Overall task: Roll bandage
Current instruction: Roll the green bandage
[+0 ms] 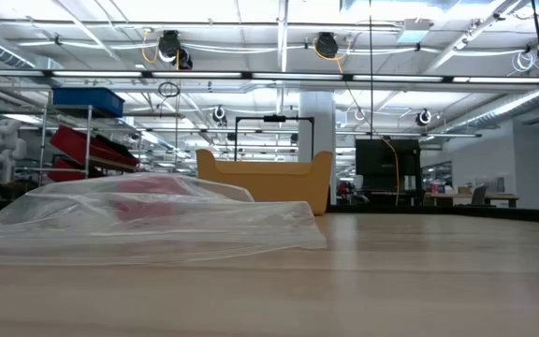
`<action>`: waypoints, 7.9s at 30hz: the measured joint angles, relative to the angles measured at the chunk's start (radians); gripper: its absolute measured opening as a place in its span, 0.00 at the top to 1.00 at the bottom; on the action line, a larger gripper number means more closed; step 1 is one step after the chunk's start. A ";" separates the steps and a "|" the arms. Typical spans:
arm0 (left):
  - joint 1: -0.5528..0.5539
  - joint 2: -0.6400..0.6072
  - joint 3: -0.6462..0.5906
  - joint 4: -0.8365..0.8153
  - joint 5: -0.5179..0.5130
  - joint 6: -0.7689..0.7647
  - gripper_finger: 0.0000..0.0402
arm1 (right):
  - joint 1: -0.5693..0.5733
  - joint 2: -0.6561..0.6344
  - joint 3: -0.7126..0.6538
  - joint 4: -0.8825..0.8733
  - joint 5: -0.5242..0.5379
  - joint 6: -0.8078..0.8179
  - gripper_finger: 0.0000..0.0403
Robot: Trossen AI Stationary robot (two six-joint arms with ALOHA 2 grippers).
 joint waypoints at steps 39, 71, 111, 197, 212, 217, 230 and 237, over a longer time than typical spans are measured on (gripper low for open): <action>0.069 0.011 -0.001 -0.061 0.017 -0.010 0.90 | 0.042 0.000 0.000 0.281 -0.130 0.099 1.00; 0.074 0.009 -0.005 -0.087 0.113 -0.036 0.90 | 0.007 -0.009 0.273 -0.105 -0.122 0.479 1.00; 0.047 0.009 -0.005 -0.087 0.143 -0.061 0.90 | -0.002 -0.010 0.272 -0.071 0.117 0.417 0.97; 0.027 0.010 -0.002 -0.078 0.191 -0.140 0.90 | 0.081 0.101 0.273 -0.353 0.048 -0.115 0.47; 0.035 0.010 -0.002 -0.082 0.191 -0.140 0.90 | 0.071 0.101 0.272 -0.258 -0.001 -0.179 0.50; 0.035 0.010 -0.002 -0.081 0.191 -0.140 0.90 | 0.057 0.101 0.272 -0.252 -0.001 -0.177 0.61; 0.035 0.010 -0.002 -0.087 0.191 -0.139 0.90 | 0.062 0.101 0.272 -0.247 -0.051 -0.110 0.99; 0.035 0.010 -0.002 -0.098 0.191 -0.138 0.90 | 0.063 0.101 0.272 -0.214 -0.046 -0.057 1.00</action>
